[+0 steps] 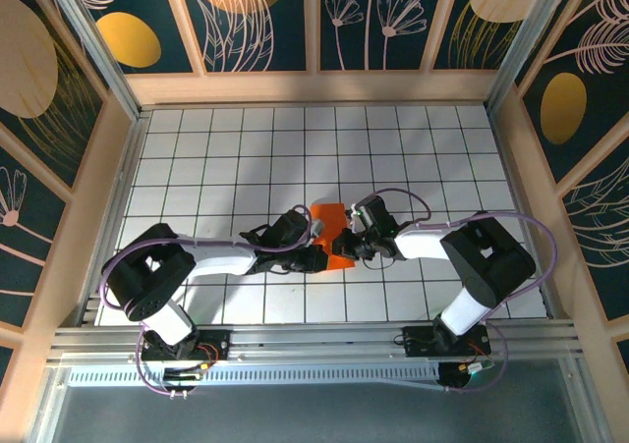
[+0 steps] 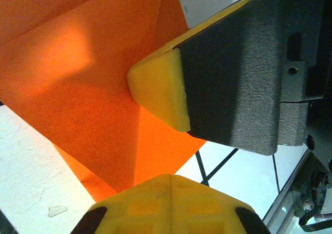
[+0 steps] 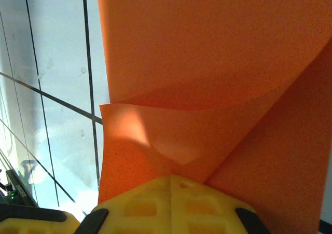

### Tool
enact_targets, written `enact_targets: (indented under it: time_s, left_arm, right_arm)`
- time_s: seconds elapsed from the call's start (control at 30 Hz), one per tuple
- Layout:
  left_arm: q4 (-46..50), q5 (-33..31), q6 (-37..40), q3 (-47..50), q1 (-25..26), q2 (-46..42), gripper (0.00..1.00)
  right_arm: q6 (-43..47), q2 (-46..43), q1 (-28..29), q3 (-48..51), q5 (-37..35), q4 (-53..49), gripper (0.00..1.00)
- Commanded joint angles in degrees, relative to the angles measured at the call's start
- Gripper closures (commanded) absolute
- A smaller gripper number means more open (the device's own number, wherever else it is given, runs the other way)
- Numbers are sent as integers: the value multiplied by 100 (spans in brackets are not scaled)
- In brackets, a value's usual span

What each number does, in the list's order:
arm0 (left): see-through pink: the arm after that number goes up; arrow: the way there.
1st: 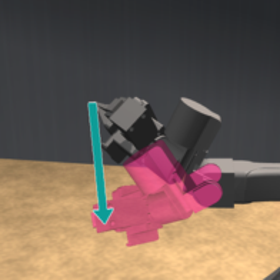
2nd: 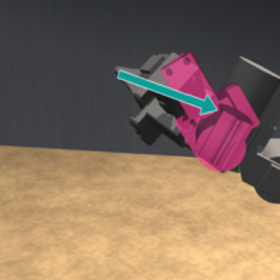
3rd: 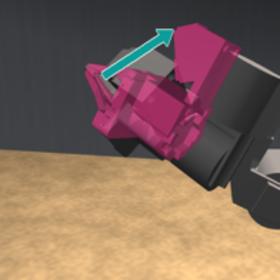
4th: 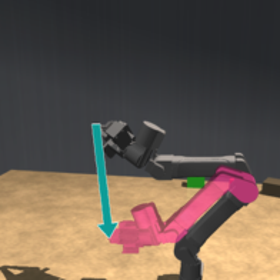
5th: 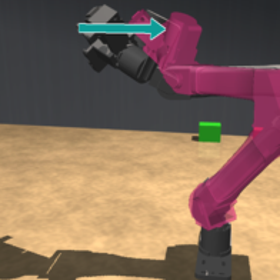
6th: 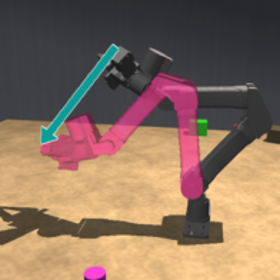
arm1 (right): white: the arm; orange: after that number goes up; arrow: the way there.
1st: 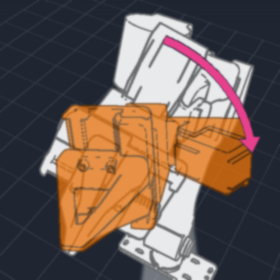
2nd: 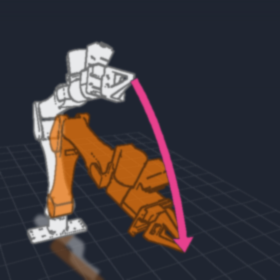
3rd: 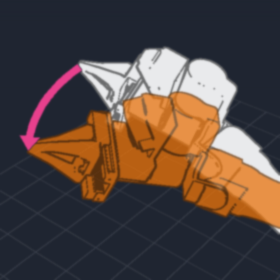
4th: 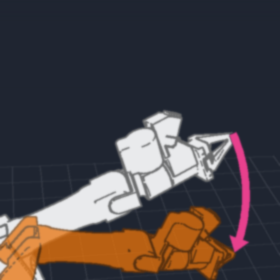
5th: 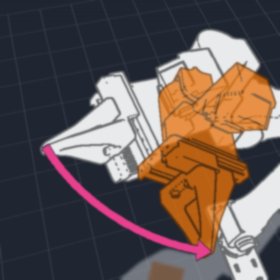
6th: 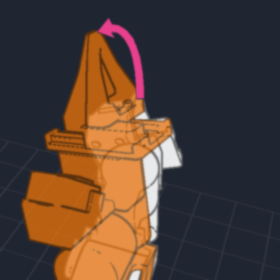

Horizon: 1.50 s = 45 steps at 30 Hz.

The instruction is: Fold a paper plane with a square sheet of paper (fold left side to right side)

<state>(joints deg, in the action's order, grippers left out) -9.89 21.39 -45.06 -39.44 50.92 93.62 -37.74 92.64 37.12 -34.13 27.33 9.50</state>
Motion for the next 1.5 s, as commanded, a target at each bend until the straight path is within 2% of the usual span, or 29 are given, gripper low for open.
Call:
enact_targets:
  time_s: [0.0, 1.47]
  left_arm:
    - [-39, -139, 128, -64, 13, 120, 98]
    - [162, -501, 189, 202, 16, 243, 98]
  right_arm:
    - [144, 81, 68, 12, -132, -250, 100]
    - [205, 184, 84, -32, -140, -301, 100]
